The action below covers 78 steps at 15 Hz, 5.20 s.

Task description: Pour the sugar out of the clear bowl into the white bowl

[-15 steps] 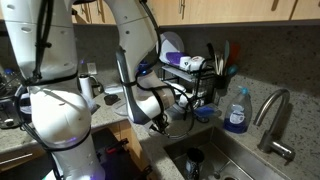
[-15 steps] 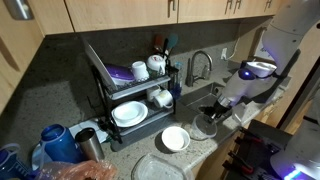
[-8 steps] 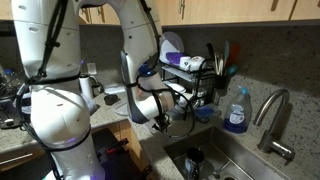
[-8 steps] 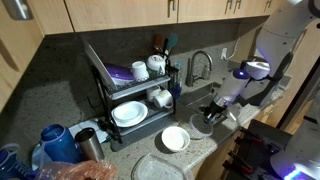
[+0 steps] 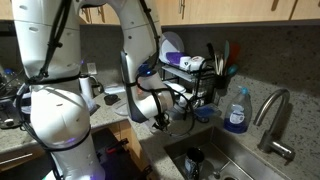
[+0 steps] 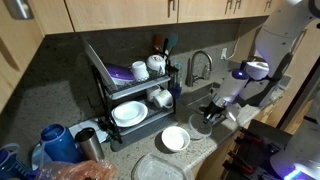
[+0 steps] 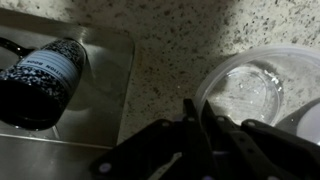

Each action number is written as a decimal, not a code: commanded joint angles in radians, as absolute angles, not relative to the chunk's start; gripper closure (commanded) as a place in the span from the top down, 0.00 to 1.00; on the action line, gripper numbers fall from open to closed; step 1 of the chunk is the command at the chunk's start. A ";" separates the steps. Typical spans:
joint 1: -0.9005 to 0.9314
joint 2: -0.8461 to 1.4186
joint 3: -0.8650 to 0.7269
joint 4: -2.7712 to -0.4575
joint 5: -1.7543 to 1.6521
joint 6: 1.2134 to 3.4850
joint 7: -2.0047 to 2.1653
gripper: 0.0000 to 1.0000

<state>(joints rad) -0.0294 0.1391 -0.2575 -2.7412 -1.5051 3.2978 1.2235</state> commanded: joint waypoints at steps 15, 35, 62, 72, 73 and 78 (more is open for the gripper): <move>-0.040 0.106 -0.255 -2.748 -1.504 3.300 1.221 0.02; -0.125 0.109 -0.186 -2.806 -1.189 3.318 0.907 0.09; -0.203 0.108 -0.142 -2.781 -1.291 3.311 0.932 0.49; -0.245 0.058 -0.145 -2.785 -1.352 3.366 0.958 1.00; -0.248 0.050 -0.147 -2.785 -1.363 3.375 0.964 1.00; -0.249 -0.008 -0.159 -2.786 -1.413 3.401 1.019 1.00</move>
